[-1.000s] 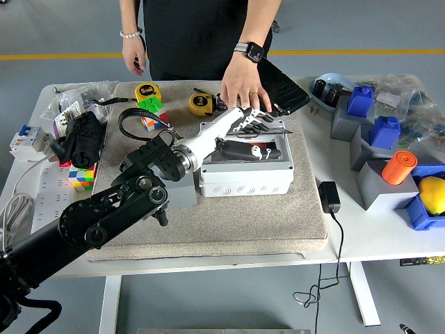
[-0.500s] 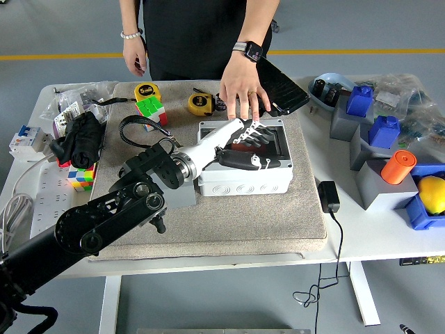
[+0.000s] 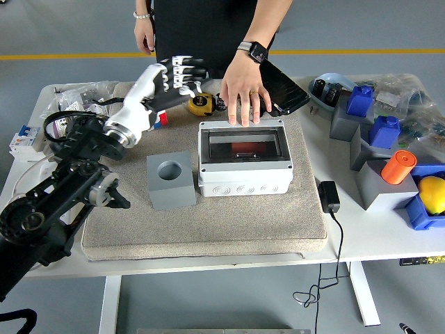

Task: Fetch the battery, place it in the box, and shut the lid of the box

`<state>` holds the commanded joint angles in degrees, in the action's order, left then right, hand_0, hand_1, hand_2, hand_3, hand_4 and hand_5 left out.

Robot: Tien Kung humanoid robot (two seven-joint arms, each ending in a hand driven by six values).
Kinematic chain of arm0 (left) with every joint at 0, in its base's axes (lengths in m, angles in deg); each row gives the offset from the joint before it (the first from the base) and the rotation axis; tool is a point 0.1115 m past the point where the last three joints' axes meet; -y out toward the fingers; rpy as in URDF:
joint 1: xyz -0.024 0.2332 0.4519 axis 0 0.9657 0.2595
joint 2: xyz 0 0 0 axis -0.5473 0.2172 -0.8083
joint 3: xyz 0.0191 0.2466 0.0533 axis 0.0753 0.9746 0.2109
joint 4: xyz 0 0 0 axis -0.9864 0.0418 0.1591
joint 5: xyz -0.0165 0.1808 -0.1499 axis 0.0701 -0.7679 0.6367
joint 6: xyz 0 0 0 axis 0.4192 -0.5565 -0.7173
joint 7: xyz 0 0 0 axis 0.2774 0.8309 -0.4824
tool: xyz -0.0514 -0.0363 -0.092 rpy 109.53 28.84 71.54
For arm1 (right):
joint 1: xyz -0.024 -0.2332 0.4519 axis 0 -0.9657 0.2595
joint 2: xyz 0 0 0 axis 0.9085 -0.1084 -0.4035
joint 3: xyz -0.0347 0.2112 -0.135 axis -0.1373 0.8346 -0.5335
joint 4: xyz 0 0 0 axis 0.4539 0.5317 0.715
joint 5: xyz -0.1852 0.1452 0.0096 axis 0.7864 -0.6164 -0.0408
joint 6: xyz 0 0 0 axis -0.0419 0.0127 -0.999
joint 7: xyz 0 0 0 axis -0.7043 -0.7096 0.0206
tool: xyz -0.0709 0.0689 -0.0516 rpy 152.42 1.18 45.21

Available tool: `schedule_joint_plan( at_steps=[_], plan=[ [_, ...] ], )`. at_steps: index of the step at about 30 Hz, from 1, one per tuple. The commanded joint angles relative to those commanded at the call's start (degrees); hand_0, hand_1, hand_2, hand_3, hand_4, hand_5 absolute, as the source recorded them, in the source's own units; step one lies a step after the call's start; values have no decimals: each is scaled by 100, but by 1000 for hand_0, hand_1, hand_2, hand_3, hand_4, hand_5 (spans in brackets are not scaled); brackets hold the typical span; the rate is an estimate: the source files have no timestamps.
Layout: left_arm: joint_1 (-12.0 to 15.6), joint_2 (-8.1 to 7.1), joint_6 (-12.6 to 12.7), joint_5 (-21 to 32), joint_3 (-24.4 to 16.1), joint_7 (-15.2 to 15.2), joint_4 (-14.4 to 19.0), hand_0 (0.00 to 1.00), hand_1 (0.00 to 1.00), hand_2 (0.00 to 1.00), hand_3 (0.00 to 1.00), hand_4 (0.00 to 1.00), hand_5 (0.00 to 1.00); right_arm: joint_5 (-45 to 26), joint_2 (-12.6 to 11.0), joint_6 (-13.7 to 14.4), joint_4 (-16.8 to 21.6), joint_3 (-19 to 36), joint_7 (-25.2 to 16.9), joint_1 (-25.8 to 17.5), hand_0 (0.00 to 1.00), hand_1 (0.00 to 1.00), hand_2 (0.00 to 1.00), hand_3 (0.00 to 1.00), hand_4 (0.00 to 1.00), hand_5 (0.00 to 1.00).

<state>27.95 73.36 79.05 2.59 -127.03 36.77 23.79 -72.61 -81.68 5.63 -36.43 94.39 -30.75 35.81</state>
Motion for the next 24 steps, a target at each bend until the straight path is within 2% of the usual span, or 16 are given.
schedule_joint_plan(
  at_steps=[7, 11, 18, 19, 24],
  plan=[
    [590, -286, -6, 42, -971, -31, -2, 703, 700, 662, 658, 976, 327, 17, 5, -14, -3, 2, 23, 18, 674, 647, 660, 552, 876, 437],
    [831, -417, -9, 43, -1379, -88, 10, 703, 700, 662, 658, 976, 327, 18, 11, -21, -5, 17, 30, 25, 674, 647, 660, 552, 876, 437],
    [1062, -596, -132, 104, -1773, -177, 23, 696, 692, 650, 645, 970, 317, 15, 14, -28, -8, 27, 22, 39, 674, 647, 660, 552, 876, 437],
    [1095, -609, -146, 127, -1826, -197, 23, 591, 626, 602, 612, 966, 311, 11, 15, -29, -9, 25, 20, 41, 675, 646, 661, 552, 876, 437],
    [1162, -623, -147, 174, -1963, -238, 28, 591, 626, 602, 612, 966, 311, 5, 17, -33, -11, -8, 29, 50, 675, 646, 661, 552, 876, 437]
  ],
)
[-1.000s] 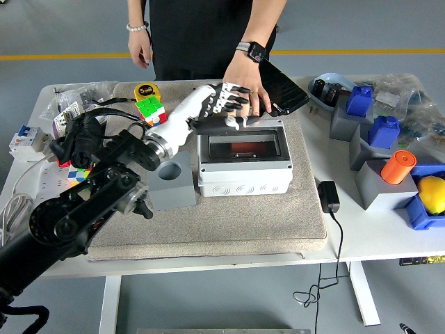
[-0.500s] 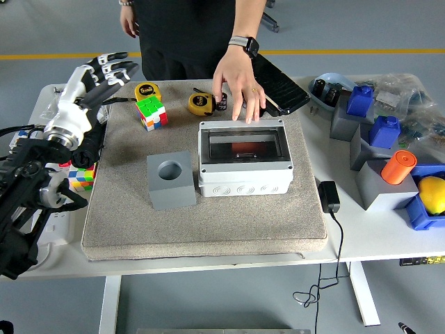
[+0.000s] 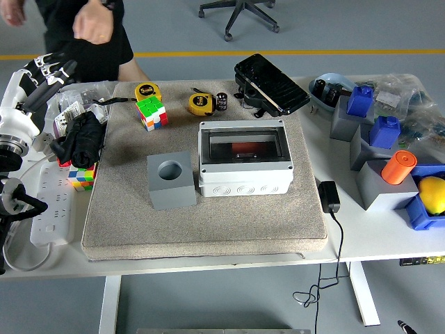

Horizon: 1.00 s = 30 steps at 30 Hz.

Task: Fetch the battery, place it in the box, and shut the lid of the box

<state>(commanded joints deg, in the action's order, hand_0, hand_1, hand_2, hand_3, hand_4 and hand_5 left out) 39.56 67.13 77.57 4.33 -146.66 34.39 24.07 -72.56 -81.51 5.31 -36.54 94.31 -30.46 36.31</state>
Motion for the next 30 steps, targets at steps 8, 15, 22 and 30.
schedule_joint_plan(
  at_steps=[8, 15, 22, 30],
  plan=[
    [23, -43, -14, -5, -128, -1, 15, 540, 601, 587, 601, 964, 305, -14, -8, 4, 3, -63, 21, 41, 674, 646, 661, 552, 876, 438],
    [31, -57, -25, -22, -191, 38, 32, 532, 600, 585, 599, 965, 306, -13, -15, 12, 3, -63, 39, 32, 675, 646, 661, 552, 876, 438],
    [55, -58, -41, -46, -227, 76, 51, 530, 599, 584, 597, 963, 308, -23, -4, -1, 4, -85, 40, 31, 674, 647, 661, 552, 877, 439],
    [105, -93, -40, -55, -369, 88, 104, 525, 595, 582, 591, 961, 310, -15, 8, -4, 0, -34, 41, -3, 674, 647, 661, 553, 879, 439]
  ],
)
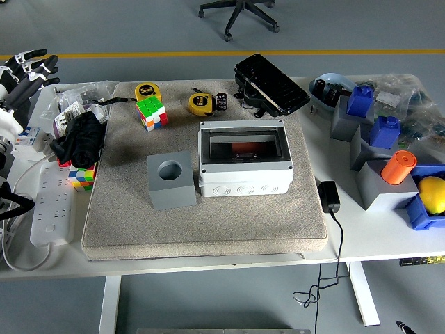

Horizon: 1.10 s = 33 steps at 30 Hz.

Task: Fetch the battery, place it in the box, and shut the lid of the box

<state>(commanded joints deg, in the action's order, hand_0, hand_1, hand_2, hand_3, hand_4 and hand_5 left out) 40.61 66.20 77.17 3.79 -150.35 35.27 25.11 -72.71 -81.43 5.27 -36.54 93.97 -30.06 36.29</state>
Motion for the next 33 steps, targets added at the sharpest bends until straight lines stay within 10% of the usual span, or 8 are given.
schedule_joint_plan(
  at_steps=[33],
  plan=[
    [221, -10, -59, -147, -308, 220, 89, 499, 571, 555, 554, 955, 329, 43, 39, 169, -22, 55, -10, -26, 676, 647, 664, 553, 882, 442]
  ],
)
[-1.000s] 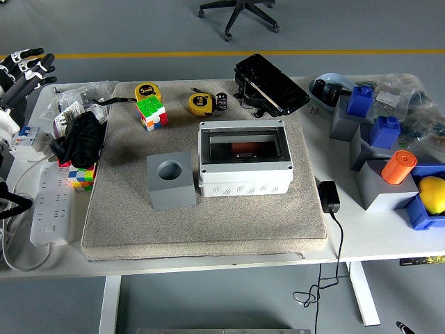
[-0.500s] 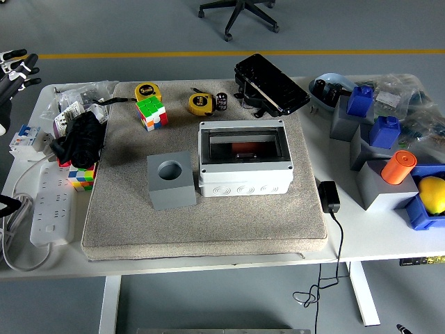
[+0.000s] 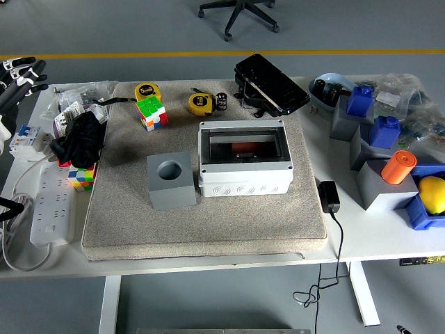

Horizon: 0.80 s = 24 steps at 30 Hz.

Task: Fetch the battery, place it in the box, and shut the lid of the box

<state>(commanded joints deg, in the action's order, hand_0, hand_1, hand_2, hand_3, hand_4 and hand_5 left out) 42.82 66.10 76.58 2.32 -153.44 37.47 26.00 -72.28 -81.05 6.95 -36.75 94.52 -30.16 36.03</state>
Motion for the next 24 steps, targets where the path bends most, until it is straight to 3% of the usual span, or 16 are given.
schedule_joint_plan(
  at_steps=[24],
  plan=[
    [-19, -55, 29, -5, -4, 7, 4, 493, 559, 551, 554, 944, 334, -70, -56, -28, 5, -193, 26, 52, 676, 647, 670, 555, 884, 444]
  ],
)
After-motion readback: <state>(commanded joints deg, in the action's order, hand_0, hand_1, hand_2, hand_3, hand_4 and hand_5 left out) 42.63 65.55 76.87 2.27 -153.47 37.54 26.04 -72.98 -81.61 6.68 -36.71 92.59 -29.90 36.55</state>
